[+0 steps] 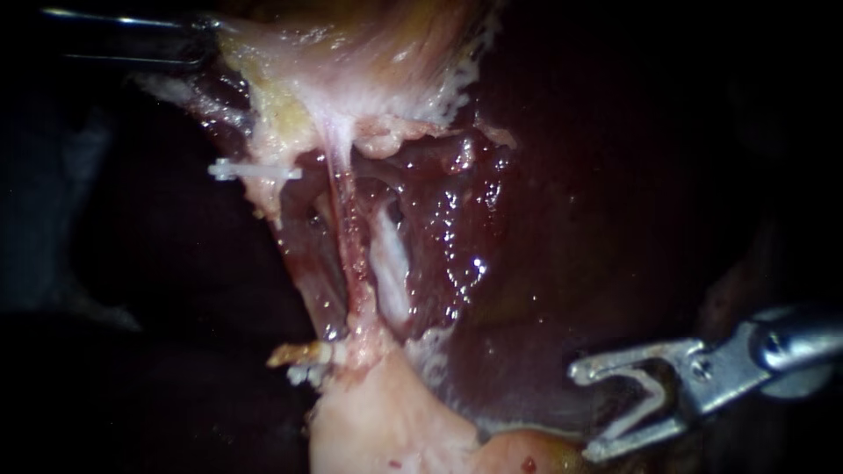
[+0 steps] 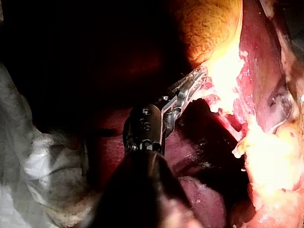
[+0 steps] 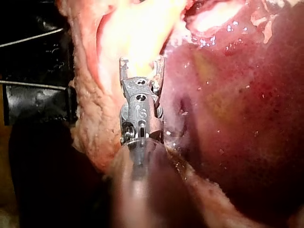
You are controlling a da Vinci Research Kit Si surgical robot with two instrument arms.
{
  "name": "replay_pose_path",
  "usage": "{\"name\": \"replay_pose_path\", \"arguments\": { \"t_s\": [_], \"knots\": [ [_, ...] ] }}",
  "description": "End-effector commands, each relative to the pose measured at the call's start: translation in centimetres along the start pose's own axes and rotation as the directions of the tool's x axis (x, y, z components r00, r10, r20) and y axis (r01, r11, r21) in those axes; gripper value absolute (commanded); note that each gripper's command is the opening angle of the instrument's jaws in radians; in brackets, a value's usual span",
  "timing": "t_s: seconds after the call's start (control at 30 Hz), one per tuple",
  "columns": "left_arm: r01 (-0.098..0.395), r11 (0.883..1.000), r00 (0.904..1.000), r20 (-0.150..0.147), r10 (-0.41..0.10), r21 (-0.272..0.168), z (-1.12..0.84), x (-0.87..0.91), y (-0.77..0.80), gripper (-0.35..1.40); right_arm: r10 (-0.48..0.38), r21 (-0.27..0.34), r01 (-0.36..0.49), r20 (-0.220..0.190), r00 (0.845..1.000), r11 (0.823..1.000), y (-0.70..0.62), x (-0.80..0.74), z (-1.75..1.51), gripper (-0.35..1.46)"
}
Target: Clipping first clip right tube
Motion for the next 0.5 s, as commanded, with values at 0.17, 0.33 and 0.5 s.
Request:
{"name": "replay_pose_path", "arguments": {
  "t_s": [0.17,0.33,0.5],
  "knots": [
    [0.0,1.0,1.0,0.0,0.0,0.001,0.01,-0.01,0.0,-0.35,0.049,-0.015,-0.049,-0.023,0.999,0.999,0.23,0.13,0.25,0.49],
    [0.0,1.0,1.0,0.0,0.0,0.001,0.01,-0.01,0.01,-0.35,0.119,-0.022,-0.122,-0.094,0.988,0.992,0.46,0.25,0.48,0.48],
    [0.0,1.0,1.0,-0.001,0.0,0.002,0.01,-0.01,0.02,-0.35,0.147,-0.04,-0.153,-0.125,0.981,0.987,0.62,0.33,0.64,0.48]
  ]
}}
